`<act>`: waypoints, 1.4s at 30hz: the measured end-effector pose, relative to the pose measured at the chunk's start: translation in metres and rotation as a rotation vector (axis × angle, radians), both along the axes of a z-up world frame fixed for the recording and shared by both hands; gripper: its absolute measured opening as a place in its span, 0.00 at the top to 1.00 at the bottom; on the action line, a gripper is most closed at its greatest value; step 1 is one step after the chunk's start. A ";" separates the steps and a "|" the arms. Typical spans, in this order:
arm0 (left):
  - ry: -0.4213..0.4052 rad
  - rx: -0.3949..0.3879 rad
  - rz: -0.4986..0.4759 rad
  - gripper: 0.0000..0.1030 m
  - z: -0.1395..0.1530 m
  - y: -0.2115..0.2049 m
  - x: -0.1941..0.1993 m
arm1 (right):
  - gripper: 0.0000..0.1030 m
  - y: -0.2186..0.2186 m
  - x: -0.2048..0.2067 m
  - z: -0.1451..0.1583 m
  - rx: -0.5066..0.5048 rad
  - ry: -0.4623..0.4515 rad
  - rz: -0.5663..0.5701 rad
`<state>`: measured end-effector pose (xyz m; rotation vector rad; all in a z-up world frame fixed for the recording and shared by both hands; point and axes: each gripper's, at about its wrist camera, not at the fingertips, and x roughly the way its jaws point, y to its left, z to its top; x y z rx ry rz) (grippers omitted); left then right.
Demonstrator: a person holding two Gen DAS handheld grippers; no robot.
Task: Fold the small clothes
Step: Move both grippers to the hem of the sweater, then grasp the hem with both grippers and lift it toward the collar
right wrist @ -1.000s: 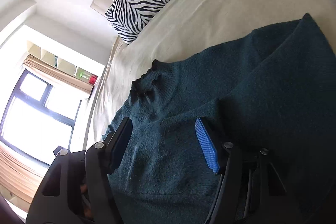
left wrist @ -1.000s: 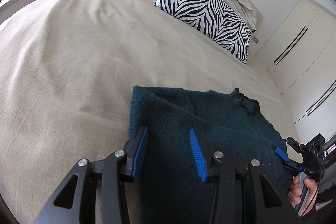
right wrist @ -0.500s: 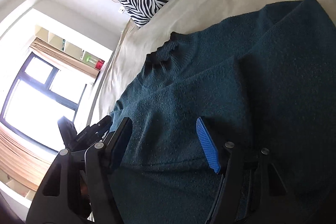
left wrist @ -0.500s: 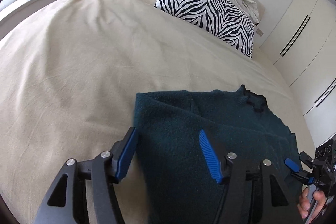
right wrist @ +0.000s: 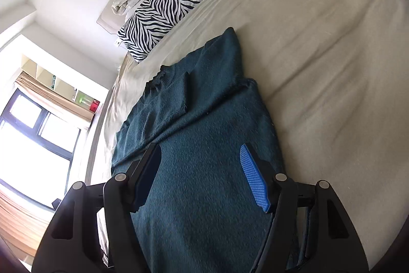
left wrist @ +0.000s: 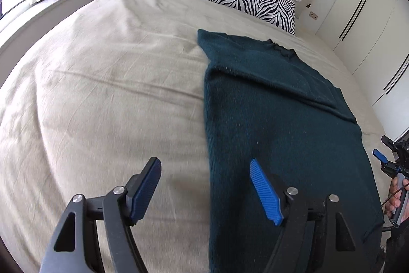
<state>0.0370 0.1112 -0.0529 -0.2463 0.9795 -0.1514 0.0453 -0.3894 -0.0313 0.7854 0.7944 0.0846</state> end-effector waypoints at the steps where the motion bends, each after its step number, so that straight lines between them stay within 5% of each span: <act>1: 0.029 -0.011 -0.006 0.28 -0.004 0.000 -0.012 | 0.38 -0.002 -0.018 0.000 -0.016 0.011 0.001; 8: 0.118 -0.063 -0.020 0.28 -0.015 -0.001 -0.073 | 0.38 0.003 -0.100 -0.009 -0.159 0.143 0.019; 19: 0.212 -0.095 -0.097 0.29 -0.016 0.002 -0.091 | 0.39 0.001 -0.176 -0.019 -0.059 0.226 0.050; 26: 0.247 -0.124 -0.109 0.35 -0.017 0.010 -0.099 | 0.39 -0.009 -0.186 -0.021 0.047 0.220 0.037; 32: 0.270 -0.092 -0.134 0.47 -0.016 0.008 -0.103 | 0.39 -0.006 -0.184 -0.019 0.053 0.232 0.056; 37: 0.288 -0.100 -0.164 0.48 -0.016 0.000 -0.104 | 0.39 -0.006 -0.184 -0.017 0.059 0.240 0.062; 39: 0.292 -0.105 -0.166 0.53 -0.018 -0.002 -0.104 | 0.40 -0.007 -0.186 -0.017 0.067 0.242 0.061; 42: 0.302 -0.092 -0.164 0.79 -0.021 -0.003 -0.103 | 0.43 -0.010 -0.188 -0.019 0.086 0.247 0.060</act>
